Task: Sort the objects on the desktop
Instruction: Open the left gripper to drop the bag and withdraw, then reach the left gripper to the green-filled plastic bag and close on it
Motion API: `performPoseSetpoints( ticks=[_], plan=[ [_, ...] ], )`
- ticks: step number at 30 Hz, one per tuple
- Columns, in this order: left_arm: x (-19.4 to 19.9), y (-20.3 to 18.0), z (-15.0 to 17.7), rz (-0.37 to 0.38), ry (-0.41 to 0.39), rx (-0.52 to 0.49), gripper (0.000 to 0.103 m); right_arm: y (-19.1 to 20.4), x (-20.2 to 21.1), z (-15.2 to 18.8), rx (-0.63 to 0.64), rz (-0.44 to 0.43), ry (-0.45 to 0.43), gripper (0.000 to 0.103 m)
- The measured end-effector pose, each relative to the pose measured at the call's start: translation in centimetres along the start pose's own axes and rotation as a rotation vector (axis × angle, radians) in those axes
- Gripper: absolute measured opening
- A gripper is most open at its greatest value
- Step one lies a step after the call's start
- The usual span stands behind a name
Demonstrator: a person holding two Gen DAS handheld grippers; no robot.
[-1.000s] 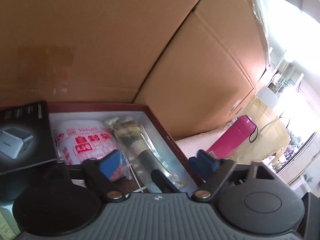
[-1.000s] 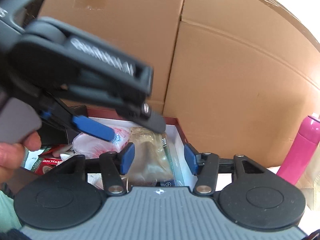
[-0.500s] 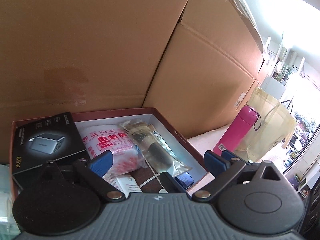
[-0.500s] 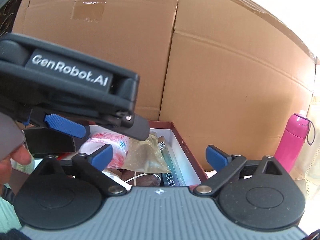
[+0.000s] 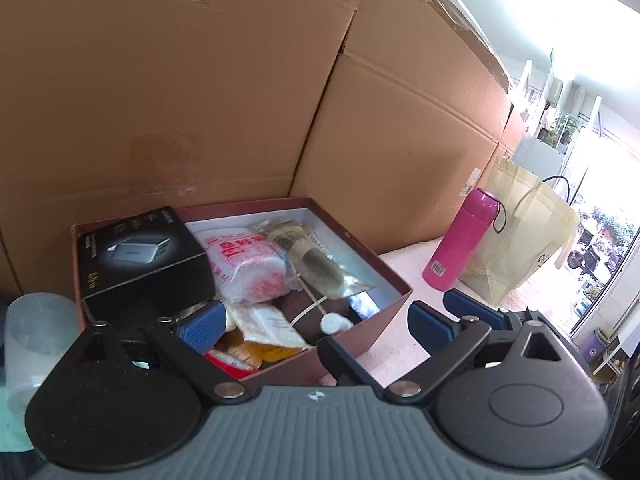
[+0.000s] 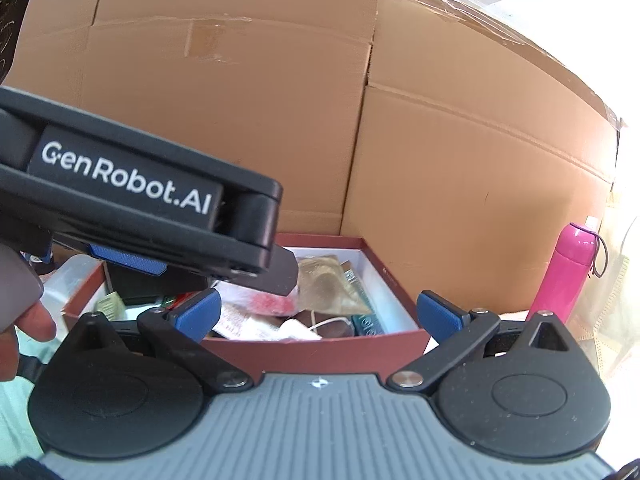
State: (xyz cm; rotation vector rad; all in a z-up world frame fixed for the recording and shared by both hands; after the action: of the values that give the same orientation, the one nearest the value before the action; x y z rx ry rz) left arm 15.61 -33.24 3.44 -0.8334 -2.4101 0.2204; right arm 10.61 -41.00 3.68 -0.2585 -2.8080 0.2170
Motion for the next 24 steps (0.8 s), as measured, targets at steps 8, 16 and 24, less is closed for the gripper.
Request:
performPoseSetpoints(
  ticks=[8,16,24],
  plan=[
    [4.0,2.2,3.3,-0.021,-0.006,0.028,0.100,3.3,3.1,0.9,-0.033,-0.039,-0.002,0.101],
    [8.4,6.1,6.1,-0.108,-0.030,0.059,0.100,8.3,4.7,2.0,-0.055,-0.137,0.012,0.101],
    [12.4,11.1,9.0,-0.193,-0.035,0.141,0.100,15.5,5.9,2.6,-0.014,-0.279,0.030,0.101]
  ],
)
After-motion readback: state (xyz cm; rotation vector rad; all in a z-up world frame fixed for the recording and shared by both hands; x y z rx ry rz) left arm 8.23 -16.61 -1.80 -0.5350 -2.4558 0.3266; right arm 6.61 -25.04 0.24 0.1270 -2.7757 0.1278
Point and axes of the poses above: each gripper's, at about its wrist camera, not at the fingertips, and x roughly against the way its jaws point, y to its left, z to its underside, the point moved 9 cm from there along -x, roughly the way its jaws point, and after that the axes turned 2 degrees about x, right-handed, at the moved point
